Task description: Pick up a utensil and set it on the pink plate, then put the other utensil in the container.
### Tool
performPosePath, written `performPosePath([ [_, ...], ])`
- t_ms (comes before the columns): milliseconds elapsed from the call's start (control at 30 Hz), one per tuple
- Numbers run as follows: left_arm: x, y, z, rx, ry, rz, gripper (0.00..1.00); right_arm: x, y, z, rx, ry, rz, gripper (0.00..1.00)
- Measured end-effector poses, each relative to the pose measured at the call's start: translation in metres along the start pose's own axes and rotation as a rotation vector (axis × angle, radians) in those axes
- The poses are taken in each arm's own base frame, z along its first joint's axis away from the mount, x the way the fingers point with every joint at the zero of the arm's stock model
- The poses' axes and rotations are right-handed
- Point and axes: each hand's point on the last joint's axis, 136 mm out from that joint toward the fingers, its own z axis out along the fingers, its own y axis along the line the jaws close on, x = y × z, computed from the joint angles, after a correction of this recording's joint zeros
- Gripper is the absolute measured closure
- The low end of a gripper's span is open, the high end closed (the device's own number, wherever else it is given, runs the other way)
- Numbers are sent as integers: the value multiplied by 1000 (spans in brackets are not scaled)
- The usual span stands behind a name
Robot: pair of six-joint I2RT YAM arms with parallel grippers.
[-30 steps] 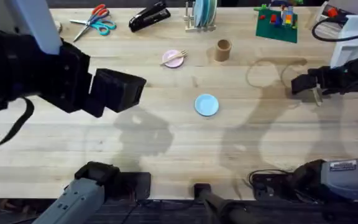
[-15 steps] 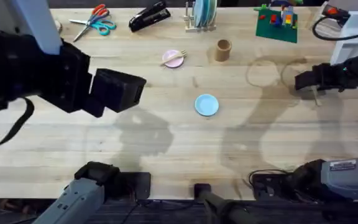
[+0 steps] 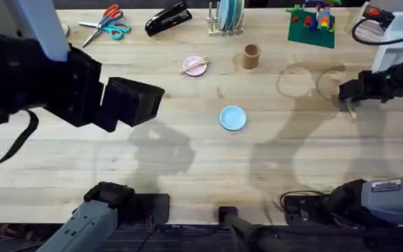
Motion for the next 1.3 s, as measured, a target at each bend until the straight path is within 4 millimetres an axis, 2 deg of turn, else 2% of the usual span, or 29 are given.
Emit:
performPosePath([
  [233, 0, 0, 0, 0, 0, 0, 7, 2, 1, 0, -3, 9, 1, 704],
  [300, 1, 0, 0, 1, 2, 0, 7, 2, 1, 0, -4, 11, 1, 796],
  [367, 3, -1, 0, 3, 12, -2, 7, 1, 0, -1, 1, 8, -1, 940],
  [400, 4, -1, 0, 4, 18, -3, 5, 0, -1, -1, 2, 7, -2, 961],
  [633, 6, -1, 0, 6, 26, -4, 7, 1, 0, -1, 1, 10, 7, 968],
  [833, 6, -1, 0, 6, 27, -4, 7, 18, 10, -9, -44, 88, 28, 974],
  [933, 6, -1, 0, 6, 26, -4, 7, 18, 15, -20, -68, 88, 36, 974],
  [1167, 6, -1, 0, 6, 26, -4, 6, -26, 18, -77, -75, -125, 17, 974],
  [1300, 6, -1, 0, 6, 26, -4, 8, -37, 31, -102, -129, -227, -28, 974],
])
